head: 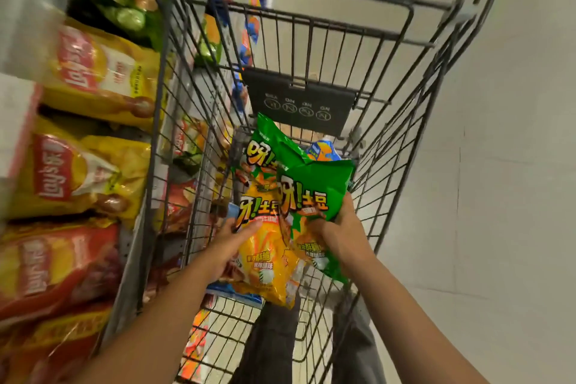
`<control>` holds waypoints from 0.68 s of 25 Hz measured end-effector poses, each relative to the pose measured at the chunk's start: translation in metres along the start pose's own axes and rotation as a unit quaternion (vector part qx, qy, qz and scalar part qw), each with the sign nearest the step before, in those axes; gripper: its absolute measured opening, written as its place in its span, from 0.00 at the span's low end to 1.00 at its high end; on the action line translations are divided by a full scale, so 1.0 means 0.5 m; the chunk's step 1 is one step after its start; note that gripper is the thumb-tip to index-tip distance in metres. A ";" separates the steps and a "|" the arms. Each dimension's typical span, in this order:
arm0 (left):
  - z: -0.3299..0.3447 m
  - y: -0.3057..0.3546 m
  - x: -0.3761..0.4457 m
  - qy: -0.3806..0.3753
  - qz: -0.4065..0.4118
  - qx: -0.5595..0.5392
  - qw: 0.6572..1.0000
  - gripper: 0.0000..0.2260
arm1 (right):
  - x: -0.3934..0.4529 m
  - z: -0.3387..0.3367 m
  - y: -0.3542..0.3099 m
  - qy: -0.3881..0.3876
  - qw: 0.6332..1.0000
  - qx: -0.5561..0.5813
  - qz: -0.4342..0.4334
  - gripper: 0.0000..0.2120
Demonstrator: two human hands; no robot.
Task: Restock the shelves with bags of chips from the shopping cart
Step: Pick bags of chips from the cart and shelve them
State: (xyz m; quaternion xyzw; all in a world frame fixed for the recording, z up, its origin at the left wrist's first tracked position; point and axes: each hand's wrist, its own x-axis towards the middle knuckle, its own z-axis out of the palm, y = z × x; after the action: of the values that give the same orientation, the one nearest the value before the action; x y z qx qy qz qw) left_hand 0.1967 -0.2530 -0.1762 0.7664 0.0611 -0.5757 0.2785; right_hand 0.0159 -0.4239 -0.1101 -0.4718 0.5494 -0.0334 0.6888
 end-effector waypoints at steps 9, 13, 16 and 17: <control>-0.013 -0.008 -0.400 0.121 0.163 -0.236 0.950 0.32 | -0.139 -0.092 -0.151 -0.223 0.971 0.036 -0.078 0.26; 0.025 -0.021 -0.550 0.114 0.216 -0.254 0.936 0.31 | -0.191 -0.115 -0.192 -0.291 0.953 0.046 -0.069 0.20; 0.064 -0.066 -0.634 0.105 0.241 -0.305 0.915 0.17 | -0.229 -0.126 -0.206 -0.341 0.936 0.030 -0.081 0.17; 0.075 -0.097 -0.658 0.113 0.249 -0.315 0.909 0.19 | -0.249 -0.125 -0.206 -0.354 0.931 0.018 -0.083 0.17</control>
State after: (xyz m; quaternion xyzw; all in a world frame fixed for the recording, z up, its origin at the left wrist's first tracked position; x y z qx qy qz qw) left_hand 0.0362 -0.1565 0.1010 0.6894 0.0775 -0.3481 0.6306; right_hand -0.0337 -0.4488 0.0539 -0.4843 0.2279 0.0684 0.8419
